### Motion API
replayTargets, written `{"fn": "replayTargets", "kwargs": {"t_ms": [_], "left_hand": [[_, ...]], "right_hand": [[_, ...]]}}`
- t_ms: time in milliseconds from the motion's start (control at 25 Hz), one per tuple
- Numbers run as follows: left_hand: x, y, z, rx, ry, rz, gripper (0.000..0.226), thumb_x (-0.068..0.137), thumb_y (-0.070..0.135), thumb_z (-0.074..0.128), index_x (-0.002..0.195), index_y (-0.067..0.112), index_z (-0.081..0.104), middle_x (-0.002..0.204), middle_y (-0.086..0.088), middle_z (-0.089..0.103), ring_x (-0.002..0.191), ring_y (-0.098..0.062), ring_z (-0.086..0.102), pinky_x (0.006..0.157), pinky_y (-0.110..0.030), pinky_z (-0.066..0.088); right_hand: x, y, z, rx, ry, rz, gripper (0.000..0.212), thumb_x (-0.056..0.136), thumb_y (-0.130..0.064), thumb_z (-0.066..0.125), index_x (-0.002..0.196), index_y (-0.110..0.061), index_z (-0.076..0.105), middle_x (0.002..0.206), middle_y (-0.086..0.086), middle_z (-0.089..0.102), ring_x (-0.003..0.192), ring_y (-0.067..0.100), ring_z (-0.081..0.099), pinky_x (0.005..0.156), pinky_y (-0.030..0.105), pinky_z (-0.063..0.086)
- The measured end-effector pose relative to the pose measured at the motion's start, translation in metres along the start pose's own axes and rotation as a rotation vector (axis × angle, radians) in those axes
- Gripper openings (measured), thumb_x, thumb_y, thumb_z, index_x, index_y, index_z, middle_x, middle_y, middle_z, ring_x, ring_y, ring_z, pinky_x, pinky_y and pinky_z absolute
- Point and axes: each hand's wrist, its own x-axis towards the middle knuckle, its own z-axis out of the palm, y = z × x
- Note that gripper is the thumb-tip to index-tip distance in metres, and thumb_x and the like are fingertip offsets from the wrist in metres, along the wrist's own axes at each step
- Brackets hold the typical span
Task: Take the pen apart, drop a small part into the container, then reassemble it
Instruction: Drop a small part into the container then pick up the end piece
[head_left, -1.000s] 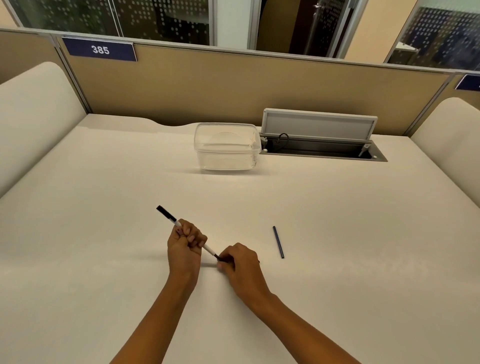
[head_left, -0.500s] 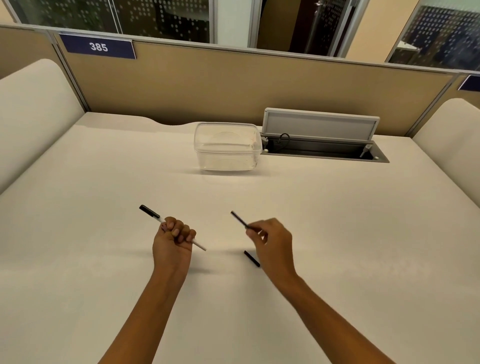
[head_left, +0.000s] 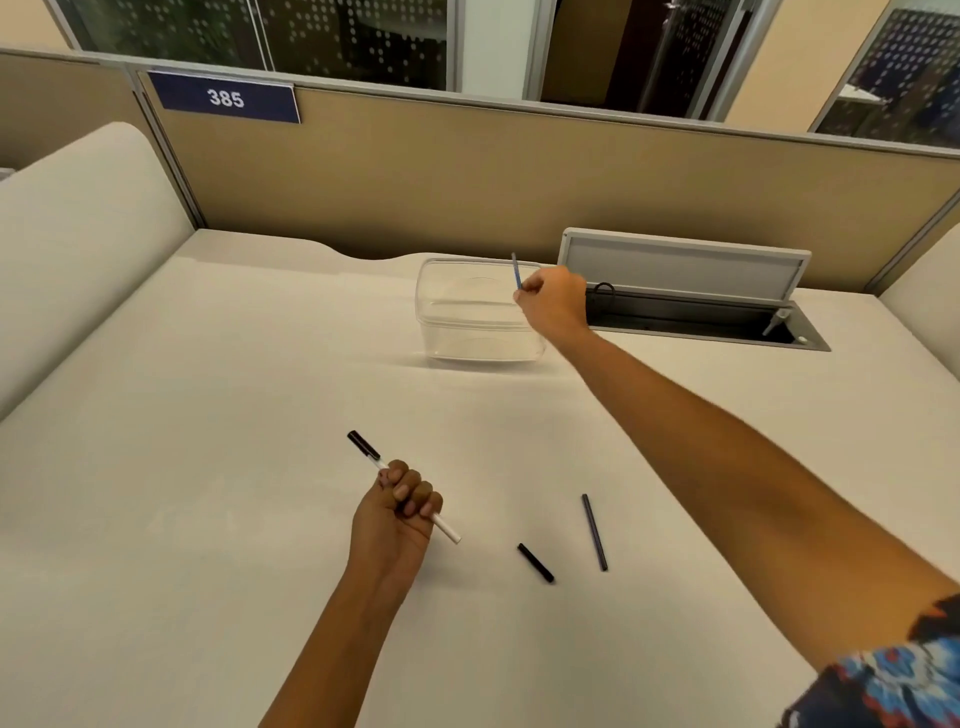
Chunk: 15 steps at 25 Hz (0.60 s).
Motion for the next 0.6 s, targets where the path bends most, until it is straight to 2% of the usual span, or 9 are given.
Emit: {"fn": "replayTargets", "kwargs": {"t_ms": [80,160,240,280,360,400,440,480,600], "left_hand": [[0.007,0.003,-0.001,-0.009,0.006,-0.016,0.038,0.095,0.000,0.023,0.064,0.017,0.038,0.046,0.006,0.036,0.038,-0.009,0.032,0.040,-0.018,0.034],[0.013,0.005,-0.002,-0.017,0.017,-0.024,0.038,0.095,0.000,0.024,0.064,0.017,0.039,0.047,0.006,0.036,0.038,-0.009,0.032,0.039,-0.019,0.034],[0.018,0.005,-0.002,-0.023,0.027,-0.032,0.037,0.094,0.000,0.024,0.065,0.017,0.038,0.047,0.006,0.036,0.038,-0.009,0.032,0.039,-0.019,0.034],[0.021,0.004,-0.003,-0.028,0.031,-0.034,0.036,0.093,-0.002,0.024,0.065,0.017,0.038,0.047,0.006,0.036,0.038,-0.009,0.032,0.039,-0.019,0.034],[0.027,0.002,-0.002,-0.034,0.039,-0.038,0.035,0.090,-0.004,0.024,0.065,0.017,0.038,0.048,0.006,0.035,0.039,-0.009,0.031,0.039,-0.019,0.034],[0.029,0.001,-0.002,-0.033,0.042,-0.041,0.035,0.089,-0.004,0.024,0.065,0.017,0.038,0.048,0.006,0.035,0.039,-0.009,0.031,0.040,-0.019,0.034],[0.031,0.000,-0.002,-0.033,0.043,-0.044,0.035,0.089,-0.004,0.024,0.065,0.017,0.038,0.048,0.006,0.035,0.039,-0.009,0.031,0.040,-0.019,0.034],[0.033,-0.001,-0.002,-0.033,0.045,-0.046,0.035,0.090,-0.004,0.024,0.065,0.017,0.037,0.048,0.006,0.035,0.039,-0.009,0.031,0.040,-0.019,0.034],[0.035,-0.003,-0.001,-0.034,0.053,-0.052,0.035,0.090,-0.004,0.024,0.065,0.017,0.037,0.047,0.006,0.035,0.039,-0.009,0.031,0.039,-0.019,0.034]], "right_hand": [[0.035,-0.003,0.012,-0.089,-0.054,0.065,0.017,0.081,-0.009,0.067,0.095,0.000,0.070,0.104,0.019,0.070,0.091,0.036,0.067,0.081,0.042,0.057],[0.058,-0.001,0.024,-0.219,-0.123,0.070,0.019,0.081,-0.007,0.063,0.099,0.000,0.066,0.107,0.016,0.068,0.088,0.032,0.069,0.067,0.035,0.057],[0.069,0.002,0.035,-0.344,-0.216,0.039,0.006,0.084,-0.007,0.057,0.087,-0.003,0.062,0.084,0.015,0.073,0.071,0.019,0.072,0.052,0.026,0.047],[0.073,0.005,0.041,-0.379,-0.252,0.039,0.011,0.085,-0.008,0.055,0.075,-0.007,0.056,0.076,0.014,0.073,0.069,0.013,0.072,0.052,0.023,0.045],[0.079,0.012,0.051,-0.491,-0.311,0.017,0.026,0.086,-0.010,0.055,0.062,-0.009,0.047,0.096,0.012,0.072,0.092,0.020,0.069,0.062,0.024,0.046],[0.081,0.014,0.054,-0.511,-0.323,0.015,0.020,0.085,-0.011,0.056,0.067,-0.006,0.052,0.105,0.014,0.069,0.099,0.025,0.066,0.064,0.025,0.046],[0.083,0.018,0.058,-0.521,-0.321,0.003,0.011,0.085,-0.011,0.057,0.079,-0.002,0.059,0.110,0.016,0.066,0.101,0.029,0.064,0.063,0.026,0.045],[0.086,0.020,0.062,-0.563,-0.320,-0.001,0.013,0.084,-0.011,0.057,0.090,0.001,0.061,0.111,0.017,0.065,0.101,0.030,0.063,0.060,0.025,0.043],[0.090,0.026,0.066,-0.608,-0.324,-0.030,0.009,0.084,-0.008,0.056,0.086,0.000,0.059,0.111,0.018,0.065,0.101,0.030,0.063,0.046,0.021,0.028]]}}
